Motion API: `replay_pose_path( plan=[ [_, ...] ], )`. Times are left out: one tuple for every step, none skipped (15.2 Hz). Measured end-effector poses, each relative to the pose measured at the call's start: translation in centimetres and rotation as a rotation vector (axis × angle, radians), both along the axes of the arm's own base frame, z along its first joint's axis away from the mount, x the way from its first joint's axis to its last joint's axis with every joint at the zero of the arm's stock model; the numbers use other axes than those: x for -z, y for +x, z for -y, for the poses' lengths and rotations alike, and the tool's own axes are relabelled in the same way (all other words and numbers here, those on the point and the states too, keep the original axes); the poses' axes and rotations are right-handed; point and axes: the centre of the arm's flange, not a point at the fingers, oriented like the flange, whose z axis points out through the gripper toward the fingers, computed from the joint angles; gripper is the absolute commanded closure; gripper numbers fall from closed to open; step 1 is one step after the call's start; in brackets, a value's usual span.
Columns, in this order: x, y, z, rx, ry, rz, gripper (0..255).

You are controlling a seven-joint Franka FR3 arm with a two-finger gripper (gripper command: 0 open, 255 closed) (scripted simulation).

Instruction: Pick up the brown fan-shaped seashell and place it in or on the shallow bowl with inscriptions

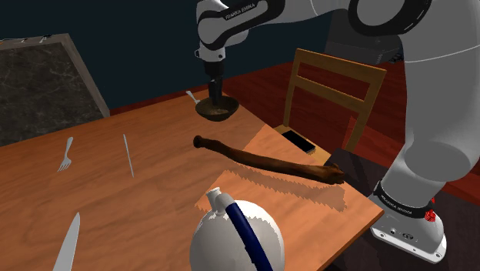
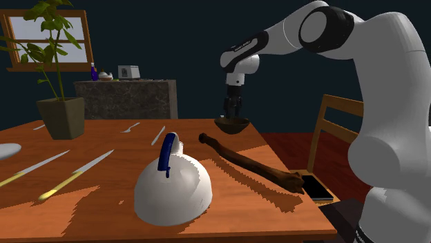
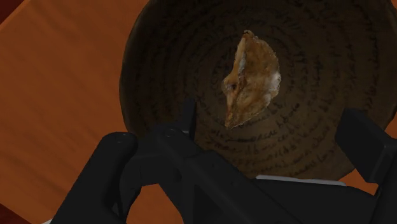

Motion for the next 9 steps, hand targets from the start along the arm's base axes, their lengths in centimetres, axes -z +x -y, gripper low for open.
replay_pose_path(
  plan=[
    [0.0,0.0,0.0,0.0,0.0,0.0,0],
    [0.0,0.0,0.0,0.0,0.0,0.0,0],
    [-0.6,0.1,0.1,0.0,0.0,0.0,0],
    [-1.6,0.1,0.0,0.0,0.0,0.001,0],
    [-2.7,0.0,0.1,0.0,0.0,0.001,0],
    [-3.5,0.2,0.3,0.0,0.0,0.001,0],
    [-4.1,0.1,0.3,0.0,0.0,0.001,0],
    [-4.5,0.1,0.4,0.0,0.0,0.001,0],
    [-4.7,0.2,0.4,0.0,0.0,0.001,0]
  ],
)
